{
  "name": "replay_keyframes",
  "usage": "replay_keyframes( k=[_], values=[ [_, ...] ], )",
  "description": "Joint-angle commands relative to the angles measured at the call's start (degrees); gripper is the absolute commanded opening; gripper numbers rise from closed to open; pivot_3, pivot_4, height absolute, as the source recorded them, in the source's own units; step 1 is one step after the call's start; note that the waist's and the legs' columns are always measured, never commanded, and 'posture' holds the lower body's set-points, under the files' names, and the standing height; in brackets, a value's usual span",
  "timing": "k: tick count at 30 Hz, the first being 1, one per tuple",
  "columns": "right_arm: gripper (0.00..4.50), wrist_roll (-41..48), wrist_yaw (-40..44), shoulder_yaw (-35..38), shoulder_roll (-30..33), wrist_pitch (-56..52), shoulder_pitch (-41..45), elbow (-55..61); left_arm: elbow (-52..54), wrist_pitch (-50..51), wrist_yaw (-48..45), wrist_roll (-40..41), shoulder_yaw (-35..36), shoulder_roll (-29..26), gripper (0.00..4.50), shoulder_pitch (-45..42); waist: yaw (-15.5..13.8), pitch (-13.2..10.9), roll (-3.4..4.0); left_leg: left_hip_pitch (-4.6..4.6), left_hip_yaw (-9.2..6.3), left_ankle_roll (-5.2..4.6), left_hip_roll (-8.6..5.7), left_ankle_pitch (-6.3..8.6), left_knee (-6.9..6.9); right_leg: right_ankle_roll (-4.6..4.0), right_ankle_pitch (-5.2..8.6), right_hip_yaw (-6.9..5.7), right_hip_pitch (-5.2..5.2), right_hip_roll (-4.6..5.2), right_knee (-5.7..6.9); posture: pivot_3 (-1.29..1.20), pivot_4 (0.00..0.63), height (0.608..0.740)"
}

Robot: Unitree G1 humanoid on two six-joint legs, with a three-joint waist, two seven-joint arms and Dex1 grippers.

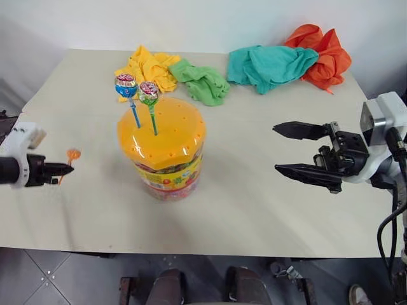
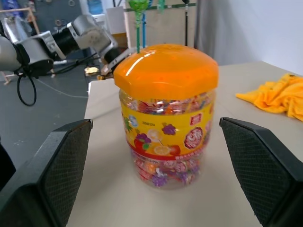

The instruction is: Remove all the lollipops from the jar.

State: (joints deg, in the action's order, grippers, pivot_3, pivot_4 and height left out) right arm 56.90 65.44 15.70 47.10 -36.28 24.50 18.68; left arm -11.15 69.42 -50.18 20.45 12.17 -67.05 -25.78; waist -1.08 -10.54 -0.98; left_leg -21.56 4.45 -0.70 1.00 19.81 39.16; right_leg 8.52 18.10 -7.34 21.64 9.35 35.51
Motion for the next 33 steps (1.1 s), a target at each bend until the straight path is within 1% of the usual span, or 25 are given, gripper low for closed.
replay_keyframes(
  k=[1,4,6,7,8,12,19,20,23,28,31,33],
  values=[
    [4.5,-0.2,0.2,0.5,-0.4,1.2,0.8,0.4,3.0,1.7,3.9,-0.6,3.0,0.5,0.02,3.0,-0.3,0.0,0.0,0.0,-0.01,0.0,-0.01,0.0,0.0,0.0,0.0,0.01,0.0,0.01,0.02,0.0,0.15,0.74],
    [4.5,-0.7,0.3,0.3,-0.8,1.5,0.8,0.1,2.1,4.3,6.0,-0.4,3.0,1.3,0.02,3.0,-0.3,0.0,0.0,0.0,0.02,0.01,-0.01,0.01,-0.01,0.0,0.0,-0.03,0.01,0.0,0.02,0.0,0.15,0.74],
    [4.5,-1.2,0.4,0.3,-1.0,1.8,1.1,-0.5,1.6,6.2,6.3,0.8,3.4,1.8,0.5,1.8,-0.2,0.0,0.0,0.0,0.07,0.01,-0.02,0.01,-0.01,0.0,0.0,-0.03,0.01,0.0,0.02,0.0,0.15,0.74],
    [4.5,-1.4,0.5,0.3,-1.1,1.9,1.2,-0.7,1.5,6.7,6.4,1.2,3.5,2.0,0.68,1.1,-0.2,0.0,0.0,0.0,0.11,0.01,-0.02,0.01,-0.01,0.0,0.0,-0.03,0.01,0.0,0.02,0.0,0.15,0.74],
    [4.5,-1.6,0.5,0.3,-1.2,2.0,1.3,-0.8,1.4,7.1,6.6,1.5,3.4,2.0,0.92,0.6,-0.3,0.0,0.0,0.0,0.15,0.01,-0.02,0.01,-0.01,0.0,0.0,-0.03,0.01,0.0,0.02,0.0,0.15,0.74],
    [4.5,-2.2,0.6,0.6,-0.8,2.2,1.6,-1.0,2.1,6.3,6.1,2.3,3.0,0.7,2.21,-1.2,-0.1,0.0,0.0,0.0,0.2,0.01,-0.02,0.01,-0.01,0.0,0.0,-0.03,0.03,0.0,0.03,0.0,0.15,0.74],
    [4.5,-3.0,1.2,1.8,0.3,2.4,1.7,-1.6,3.7,3.5,1.1,5.2,2.6,-3.4,4.41,-4.8,-0.1,0.0,0.0,0.0,0.24,0.02,-0.02,0.01,-0.02,0.0,0.0,-0.02,0.05,0.0,0.02,0.0,0.15,0.74],
    [4.5,-3.1,1.3,2.0,0.6,2.5,1.6,-1.7,4.0,2.9,0.1,5.9,2.7,-4.0,4.49,-5.3,-0.1,0.0,0.01,0.01,0.26,0.02,-0.02,0.01,-0.02,0.0,0.0,0.0,0.06,-0.01,0.03,0.0,0.15,0.74],
    [4.5,-3.8,1.8,2.9,2.0,2.7,2.0,-2.4,4.3,-1.2,-5.3,9.4,3.6,-4.6,4.49,-10.9,-0.3,0.0,-0.06,0.0,0.29,0.02,-0.02,0.01,-0.02,0.0,0.0,0.0,0.07,-0.01,0.02,0.0,0.15,0.74],
    [4.5,-3.1,0.9,3.3,4.6,0.6,3.7,-1.9,3.5,-12.3,-12.8,16.2,9.8,1.6,4.49,-15.5,-0.2,-0.1,0.01,0.01,0.31,0.01,-0.04,0.01,-0.01,0.0,0.0,0.01,0.06,0.01,0.03,0.0,0.15,0.74],
    [4.5,-2.7,0.1,2.6,6.1,-1.2,4.5,-0.7,2.7,-17.2,-17.7,18.7,11.4,4.3,4.49,-14.8,0.0,-0.1,0.01,0.01,0.32,0.02,-0.02,0.01,-0.01,0.0,0.0,0.0,0.06,0.0,0.04,0.0,0.15,0.74],
    [4.5,-2.8,-0.9,1.6,6.5,-1.8,5.1,1.3,1.0,-22.1,-23.9,21.1,12.7,6.7,4.49,-14.6,0.3,-0.1,0.01,0.01,0.35,0.02,0.01,0.01,-0.01,0.0,0.0,-0.01,0.07,-0.03,0.04,0.0,0.15,0.74]
  ],
)
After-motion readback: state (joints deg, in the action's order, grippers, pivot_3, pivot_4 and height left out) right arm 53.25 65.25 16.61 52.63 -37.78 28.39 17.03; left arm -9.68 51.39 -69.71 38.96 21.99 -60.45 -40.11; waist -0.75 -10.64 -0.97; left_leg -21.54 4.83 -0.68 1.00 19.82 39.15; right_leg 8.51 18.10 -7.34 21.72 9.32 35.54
